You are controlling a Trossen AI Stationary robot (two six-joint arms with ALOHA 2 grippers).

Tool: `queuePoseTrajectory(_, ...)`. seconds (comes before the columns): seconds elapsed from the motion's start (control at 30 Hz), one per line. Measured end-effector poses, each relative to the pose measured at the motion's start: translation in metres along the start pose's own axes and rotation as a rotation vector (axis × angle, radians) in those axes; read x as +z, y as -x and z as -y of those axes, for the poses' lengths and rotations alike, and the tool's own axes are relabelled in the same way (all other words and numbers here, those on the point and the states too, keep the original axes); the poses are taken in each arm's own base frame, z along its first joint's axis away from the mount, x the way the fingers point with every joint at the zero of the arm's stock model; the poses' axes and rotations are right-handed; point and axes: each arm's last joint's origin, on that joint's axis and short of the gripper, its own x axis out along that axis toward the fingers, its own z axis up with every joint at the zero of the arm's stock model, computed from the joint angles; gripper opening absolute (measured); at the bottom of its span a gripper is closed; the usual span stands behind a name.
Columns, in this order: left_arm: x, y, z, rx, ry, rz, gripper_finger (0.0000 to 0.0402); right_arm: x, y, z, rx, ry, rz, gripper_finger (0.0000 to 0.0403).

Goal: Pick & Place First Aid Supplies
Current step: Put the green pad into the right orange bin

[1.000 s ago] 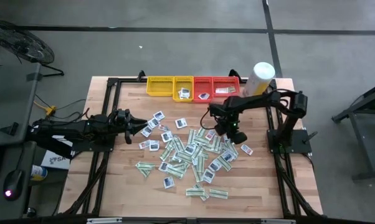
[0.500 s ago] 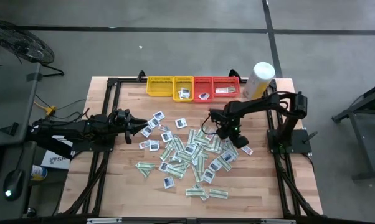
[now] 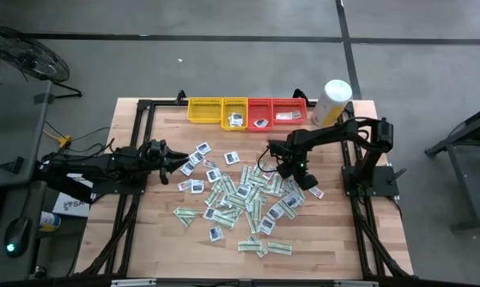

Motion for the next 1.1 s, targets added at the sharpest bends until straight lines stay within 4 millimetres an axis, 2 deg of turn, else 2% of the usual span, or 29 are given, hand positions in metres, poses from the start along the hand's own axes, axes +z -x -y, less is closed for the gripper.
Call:
queuePoseTrajectory(0.57,0.0,0.0,0.0,0.0,0.0,0.0,0.0101,0.0013,0.0002,0.0006,-0.001,-0.01,0.018,0.0133)
queuePoseTrajectory(0.7,0.0,0.0,0.0,0.0,0.0,0.0,0.0101,0.0015,0.0002,0.0008,-0.003,-0.009,0.02,0.0109)
queuePoseTrajectory(1.1,0.0,0.0,0.0,0.0,0.0,0.0,0.0101,0.0024,0.0003,0.0017,-0.011,-0.071,0.029,0.0005)
